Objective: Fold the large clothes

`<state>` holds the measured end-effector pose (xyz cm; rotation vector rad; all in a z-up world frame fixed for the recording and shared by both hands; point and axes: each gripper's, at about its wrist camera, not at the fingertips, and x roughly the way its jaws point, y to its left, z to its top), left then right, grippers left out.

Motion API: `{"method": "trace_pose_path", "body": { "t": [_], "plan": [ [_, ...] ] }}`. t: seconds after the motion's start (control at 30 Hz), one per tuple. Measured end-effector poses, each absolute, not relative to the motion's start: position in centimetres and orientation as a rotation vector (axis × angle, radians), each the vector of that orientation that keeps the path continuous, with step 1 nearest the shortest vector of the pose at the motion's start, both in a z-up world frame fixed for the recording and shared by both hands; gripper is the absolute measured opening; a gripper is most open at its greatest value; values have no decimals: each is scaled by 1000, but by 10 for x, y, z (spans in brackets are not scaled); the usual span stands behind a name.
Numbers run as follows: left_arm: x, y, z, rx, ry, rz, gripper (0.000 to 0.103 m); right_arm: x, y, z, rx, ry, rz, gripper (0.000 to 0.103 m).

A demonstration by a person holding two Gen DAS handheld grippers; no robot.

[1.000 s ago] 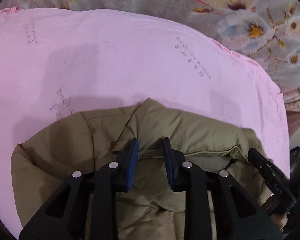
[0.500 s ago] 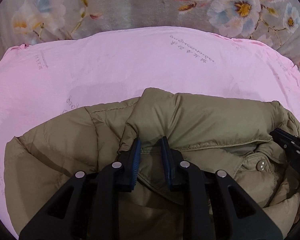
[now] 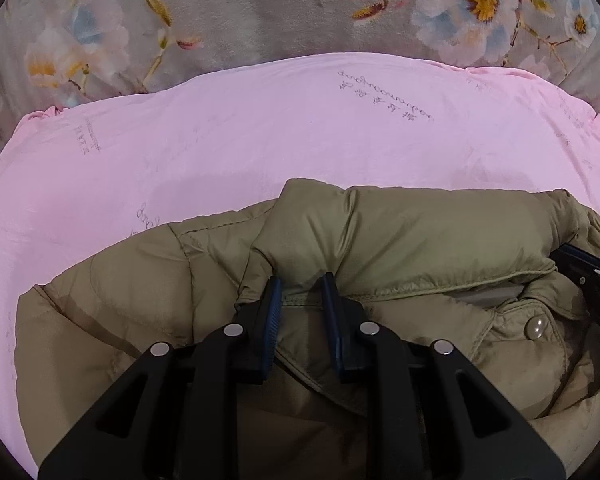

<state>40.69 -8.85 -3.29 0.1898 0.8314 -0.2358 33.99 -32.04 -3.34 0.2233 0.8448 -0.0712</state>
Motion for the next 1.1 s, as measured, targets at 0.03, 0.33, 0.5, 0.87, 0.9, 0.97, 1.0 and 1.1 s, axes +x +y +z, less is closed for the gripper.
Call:
{"method": "trace_pose_path", "body": {
  "t": [0.03, 0.33, 0.5, 0.87, 0.9, 0.97, 1.0, 1.1],
  "plan": [
    [407, -88, -33, 190, 831, -235, 21, 340, -320, -33, 226, 844, -70, 14],
    [407, -91, -32, 201, 818, -224, 20, 341, -324, -34, 263, 835, -57, 14],
    [405, -76, -27, 123, 818, -238, 21, 327, -343, -30, 399, 766, -5, 17],
    [234, 84, 10, -94, 864, -307, 65, 71, -364, 26, 471, 758, -48, 68],
    [217, 98, 8, -110, 885, -315, 65, 39, -368, 24, 488, 775, -50, 69],
    [178, 129, -2, -176, 935, -338, 65, -8, -368, 19, 525, 796, -48, 71],
    [158, 142, -7, -216, 954, -356, 65, -35, -369, 15, 554, 804, -37, 71],
    [108, 161, -19, -267, 992, -366, 66, -89, -364, 2, 620, 834, -9, 72]
  ]
}}
